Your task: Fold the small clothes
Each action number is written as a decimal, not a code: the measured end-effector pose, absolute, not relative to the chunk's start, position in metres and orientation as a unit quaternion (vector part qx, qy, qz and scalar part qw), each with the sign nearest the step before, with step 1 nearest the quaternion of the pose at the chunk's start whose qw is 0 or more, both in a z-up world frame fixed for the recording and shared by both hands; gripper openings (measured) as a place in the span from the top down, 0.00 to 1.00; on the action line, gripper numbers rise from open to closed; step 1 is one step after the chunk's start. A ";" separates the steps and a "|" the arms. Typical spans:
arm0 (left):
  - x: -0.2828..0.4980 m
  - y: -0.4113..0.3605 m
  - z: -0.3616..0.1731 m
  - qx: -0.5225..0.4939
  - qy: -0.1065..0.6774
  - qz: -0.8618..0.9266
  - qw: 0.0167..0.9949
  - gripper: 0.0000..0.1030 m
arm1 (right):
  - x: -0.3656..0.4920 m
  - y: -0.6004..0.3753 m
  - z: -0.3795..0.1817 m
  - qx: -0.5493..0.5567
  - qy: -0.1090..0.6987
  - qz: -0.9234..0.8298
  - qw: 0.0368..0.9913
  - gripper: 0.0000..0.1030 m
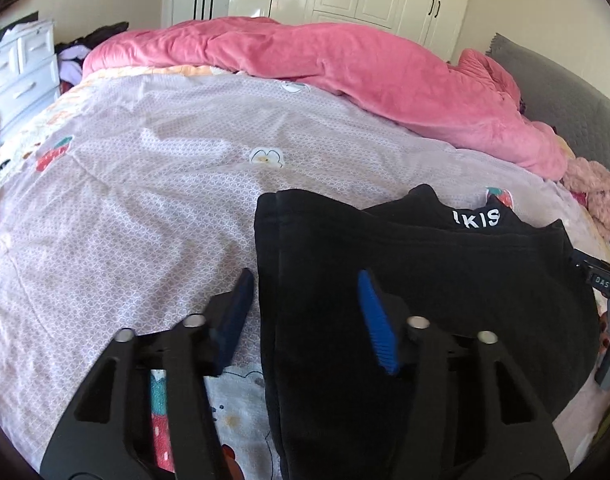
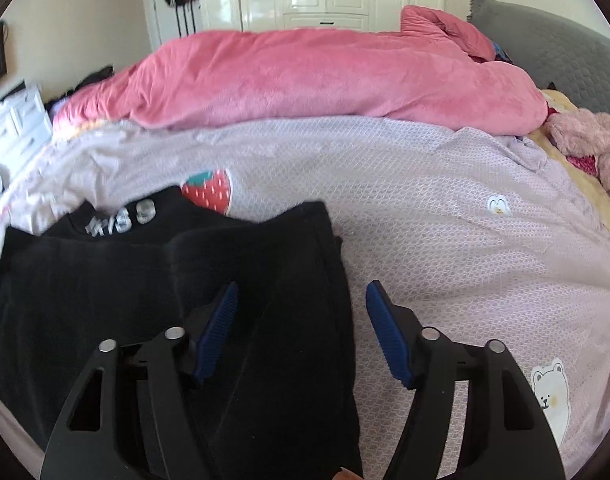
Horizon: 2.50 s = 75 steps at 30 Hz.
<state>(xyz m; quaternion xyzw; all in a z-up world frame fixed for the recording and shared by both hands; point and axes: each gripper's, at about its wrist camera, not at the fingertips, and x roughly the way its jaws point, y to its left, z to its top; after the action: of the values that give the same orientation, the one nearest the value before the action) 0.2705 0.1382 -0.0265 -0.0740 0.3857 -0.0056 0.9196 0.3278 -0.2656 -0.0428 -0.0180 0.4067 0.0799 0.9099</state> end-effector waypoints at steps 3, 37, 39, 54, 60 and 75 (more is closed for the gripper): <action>0.269 0.133 -0.026 -0.057 0.381 -0.007 0.923 0.96 | 0.326 -0.262 -0.043 -0.029 0.398 0.084 0.913 0.87; 0.268 0.134 -0.023 -0.042 0.388 0.020 0.921 0.68 | 0.277 -0.251 0.002 0.000 0.328 0.109 0.938 0.45; 0.263 0.132 -0.019 -0.039 0.381 0.029 0.923 0.61 | 0.270 -0.244 0.000 0.000 0.333 0.124 0.935 0.44; 0.234 0.127 -0.036 -0.031 0.422 0.012 0.906 0.49 | 0.256 -0.235 -0.037 0.033 0.406 0.134 0.903 0.38; 0.232 0.133 -0.023 -0.046 0.410 0.007 0.911 0.39 | 0.211 -0.193 -0.006 0.023 0.362 0.203 0.910 0.23; 0.237 0.174 -0.011 -0.104 0.406 0.023 0.908 0.28 | 0.151 -0.025 -0.011 -0.138 0.365 0.308 0.868 0.14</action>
<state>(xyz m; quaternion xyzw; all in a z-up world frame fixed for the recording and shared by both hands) 0.2366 0.1741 -0.0112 -0.1043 0.4055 0.0226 0.9078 0.1505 -0.0250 -0.0110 -0.1379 0.3652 0.3079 0.8676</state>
